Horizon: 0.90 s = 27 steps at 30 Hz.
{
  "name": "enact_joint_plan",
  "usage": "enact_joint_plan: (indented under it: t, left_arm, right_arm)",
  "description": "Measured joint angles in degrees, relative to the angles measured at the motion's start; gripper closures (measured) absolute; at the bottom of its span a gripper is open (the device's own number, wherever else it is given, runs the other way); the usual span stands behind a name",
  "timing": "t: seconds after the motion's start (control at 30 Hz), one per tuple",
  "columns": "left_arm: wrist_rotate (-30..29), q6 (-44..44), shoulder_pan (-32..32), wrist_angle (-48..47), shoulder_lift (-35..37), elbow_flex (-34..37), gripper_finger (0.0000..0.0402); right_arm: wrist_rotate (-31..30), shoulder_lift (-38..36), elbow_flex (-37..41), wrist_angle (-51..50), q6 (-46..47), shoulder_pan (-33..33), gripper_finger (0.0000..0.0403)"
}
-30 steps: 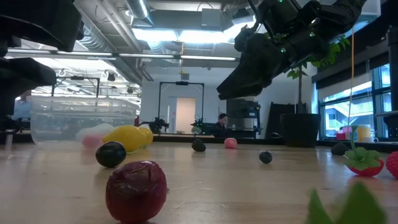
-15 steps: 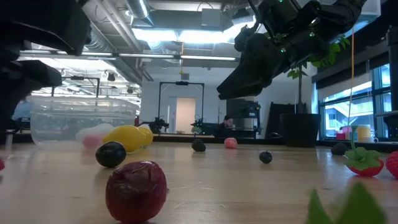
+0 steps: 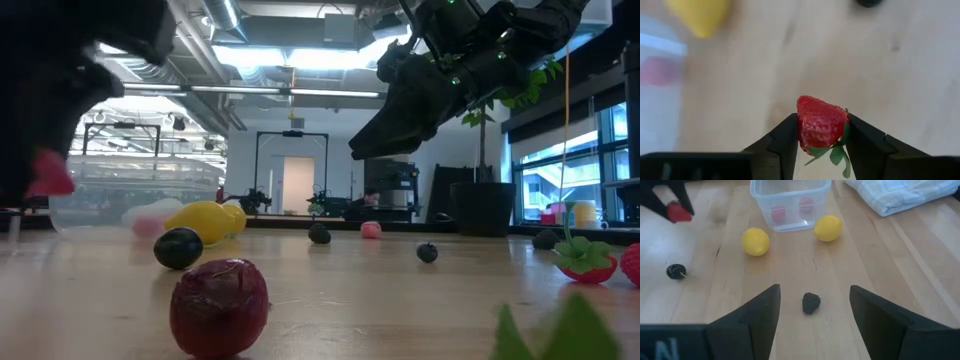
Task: Pick and placing Produce into tupperware
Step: Put the middle left red strawberry into the transparent bin
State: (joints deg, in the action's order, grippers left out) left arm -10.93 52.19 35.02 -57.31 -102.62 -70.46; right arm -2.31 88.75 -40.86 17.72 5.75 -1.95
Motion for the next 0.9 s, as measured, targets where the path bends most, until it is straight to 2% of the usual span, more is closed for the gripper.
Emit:
enact_joint_plan:
  t: [0.1, 0.27, 0.4, 0.57, 0.73, 0.9]
  left_arm:
    - [-1.31, -1.27, -1.55, -2.41, 2.26, 0.00, 0.0261]
    - [-3.33, -6.65, -5.12, -3.99, 7.82, -0.02, 0.0283]
    - [-6.04, -8.87, -8.78, -8.90, 13.74, -0.04, 0.0282]
    - [-10.90, -9.44, -14.00, -14.48, 20.77, -0.02, 0.0262]
    - [-11.45, -13.34, -19.57, -14.21, 24.96, 2.01, 0.0272]
    - [-11.01, -16.10, -25.00, -13.64, 27.55, 7.06, 0.0281]
  right_arm:
    - [0.00, 0.00, 0.00, 0.03, -0.07, -0.01, 0.0163]
    - [0.00, 0.00, 0.00, 0.39, -0.19, -0.03, 0.0163]
    - [0.00, 0.00, 0.00, 0.57, -0.76, -0.03, 0.0163]
    - [0.00, 0.00, 0.00, 0.82, -3.48, -0.03, 0.0163]
    - [-0.01, 0.00, 0.00, 0.96, -4.75, -0.04, 0.0163]
    - [0.00, 0.00, 0.00, 0.94, -4.86, -0.07, 0.0163]
